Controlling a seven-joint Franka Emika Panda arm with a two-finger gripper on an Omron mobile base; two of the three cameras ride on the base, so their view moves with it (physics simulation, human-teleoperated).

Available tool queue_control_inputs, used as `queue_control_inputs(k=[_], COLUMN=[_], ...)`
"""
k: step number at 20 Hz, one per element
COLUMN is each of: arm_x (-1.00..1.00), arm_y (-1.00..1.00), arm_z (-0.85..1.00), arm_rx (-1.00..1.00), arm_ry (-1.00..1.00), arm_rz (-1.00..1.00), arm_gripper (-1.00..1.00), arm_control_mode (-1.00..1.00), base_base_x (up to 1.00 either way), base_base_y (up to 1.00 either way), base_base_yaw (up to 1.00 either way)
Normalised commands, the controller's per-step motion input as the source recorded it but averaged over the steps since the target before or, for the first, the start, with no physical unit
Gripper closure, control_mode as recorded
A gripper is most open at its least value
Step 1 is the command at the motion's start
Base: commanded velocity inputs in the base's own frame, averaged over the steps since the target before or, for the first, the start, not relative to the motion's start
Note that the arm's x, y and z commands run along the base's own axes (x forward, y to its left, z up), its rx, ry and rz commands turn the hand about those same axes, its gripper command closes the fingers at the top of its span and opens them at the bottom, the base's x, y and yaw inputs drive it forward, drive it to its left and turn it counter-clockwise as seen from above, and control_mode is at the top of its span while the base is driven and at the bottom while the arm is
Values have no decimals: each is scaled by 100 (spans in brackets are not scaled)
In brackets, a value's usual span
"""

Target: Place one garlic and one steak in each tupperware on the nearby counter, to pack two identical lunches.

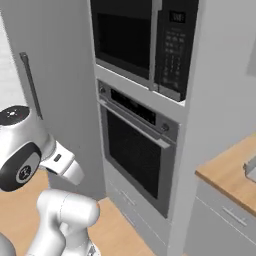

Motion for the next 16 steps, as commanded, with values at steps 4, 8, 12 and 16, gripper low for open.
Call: queue_control_inputs(k=[4, 8, 12, 16], arm_x=[0, 0, 0, 0], arm_y=[0, 0, 0, 0], arm_z=[0, 0, 0, 0], arm_rx=[0, 0, 0, 0], arm_ry=[0, 0, 0, 0], arm_rz=[0, 0, 0, 0], arm_gripper=[-100, -100, -100, -100], arm_control_mode=[100, 100, 100, 100], base_base_x=[-10, -14, 25, 100], base_base_y=[91, 100, 92, 66], base_base_yaw=[86, 81, 62, -18])
